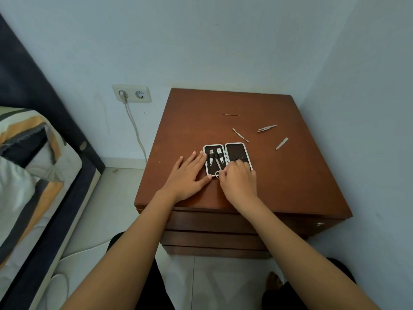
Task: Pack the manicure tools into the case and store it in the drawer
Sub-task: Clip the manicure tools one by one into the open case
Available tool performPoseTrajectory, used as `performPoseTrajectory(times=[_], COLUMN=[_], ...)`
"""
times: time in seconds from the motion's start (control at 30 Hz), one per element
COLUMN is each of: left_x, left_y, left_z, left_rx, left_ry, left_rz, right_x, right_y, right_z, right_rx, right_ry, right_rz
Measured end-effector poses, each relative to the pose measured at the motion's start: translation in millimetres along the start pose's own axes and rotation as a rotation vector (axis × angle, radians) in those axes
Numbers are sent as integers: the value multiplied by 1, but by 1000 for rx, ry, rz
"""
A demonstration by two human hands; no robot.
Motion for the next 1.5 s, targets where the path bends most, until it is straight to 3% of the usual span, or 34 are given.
performPoseTrajectory(times=[0.23, 0.37, 1.17, 1.4, 1.5], left_x=[7, 15, 24, 20, 20], left_y=[-17, -30, -55, -56, -66], left_z=[-18, -26, -43, -49, -50], left_rx=[-25, -43, -59, -71, -63], left_ry=[30, 55, -35, -123, -161], left_rz=[-36, -54, -142, -190, -207], right_x=[13, 21, 34, 39, 67], right_y=[-28, -54, -66, -62, -39], right_z=[-13, -21, -22, -36, -56], right_rx=[299, 444, 512, 469, 373], right_ry=[122, 154, 148, 293, 403], right_rz=[-177, -168, -180, -115, -198])
Point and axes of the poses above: each hand's wrist, its own y-axis towards the middle knuckle, its own x-axis out of the back of the hand, z = x × y, the point moved 3 cm from there along y, towards the middle knuckle, and after that the axes turned 5 degrees about -x, right-handed, at the moved point
